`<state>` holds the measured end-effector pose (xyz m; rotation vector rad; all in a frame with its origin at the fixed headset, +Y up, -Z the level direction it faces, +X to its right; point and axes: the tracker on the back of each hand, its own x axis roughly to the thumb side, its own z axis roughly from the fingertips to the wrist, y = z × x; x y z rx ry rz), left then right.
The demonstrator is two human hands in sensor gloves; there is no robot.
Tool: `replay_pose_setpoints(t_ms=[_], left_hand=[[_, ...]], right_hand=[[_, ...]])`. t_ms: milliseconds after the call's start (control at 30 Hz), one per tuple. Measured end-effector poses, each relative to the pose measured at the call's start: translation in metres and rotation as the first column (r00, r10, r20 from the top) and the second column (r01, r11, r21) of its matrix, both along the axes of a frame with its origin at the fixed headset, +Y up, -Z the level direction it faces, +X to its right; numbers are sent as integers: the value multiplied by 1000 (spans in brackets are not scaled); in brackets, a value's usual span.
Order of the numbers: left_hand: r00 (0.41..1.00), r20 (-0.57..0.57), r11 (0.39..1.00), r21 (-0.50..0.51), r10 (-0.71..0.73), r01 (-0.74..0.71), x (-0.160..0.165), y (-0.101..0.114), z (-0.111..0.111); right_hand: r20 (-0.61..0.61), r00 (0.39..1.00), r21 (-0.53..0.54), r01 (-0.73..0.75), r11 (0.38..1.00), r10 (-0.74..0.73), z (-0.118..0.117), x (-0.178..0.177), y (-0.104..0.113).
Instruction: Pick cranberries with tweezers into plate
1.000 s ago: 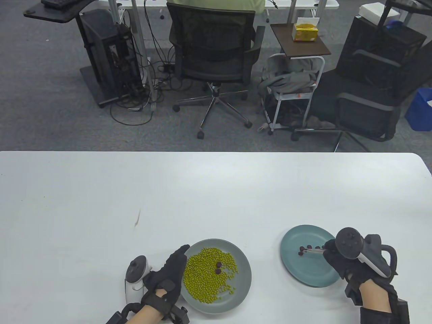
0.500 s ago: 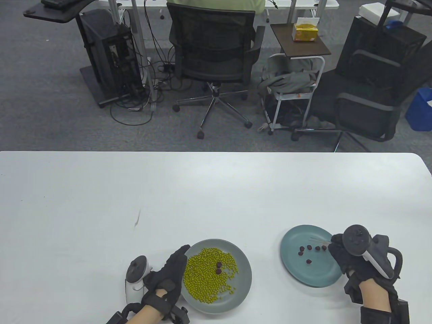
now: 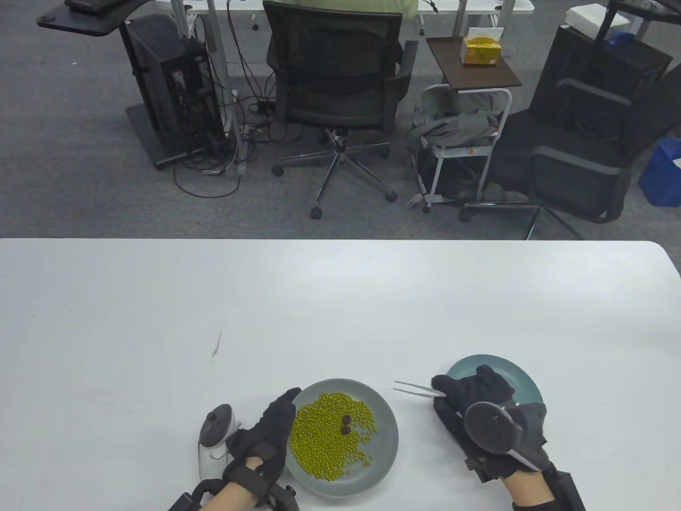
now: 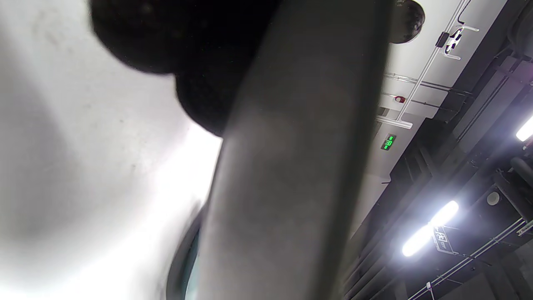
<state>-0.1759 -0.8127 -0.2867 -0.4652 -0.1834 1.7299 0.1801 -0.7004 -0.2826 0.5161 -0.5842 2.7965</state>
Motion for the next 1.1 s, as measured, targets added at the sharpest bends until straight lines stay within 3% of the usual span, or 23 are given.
replay_pose_setpoints(t_ms=[167, 400, 767, 1100], left_hand=[[1000, 9, 1000, 0, -1, 1, 1, 0, 0], [1000, 24, 1000, 0, -10, 10, 5, -1, 2], [999, 36, 1000, 3, -19, 19, 9, -3, 3], [999, 37, 1000, 4, -22, 21, 9, -3, 3]], right_hand=[[-111, 988, 52, -106, 993, 111, 18, -36, -1], [-163, 976, 57, -139, 989, 147, 19, -41, -10], [-125, 970, 155, -191, 969, 211, 23, -46, -9], [-145, 964, 160, -201, 966, 224, 25, -48, -10]])
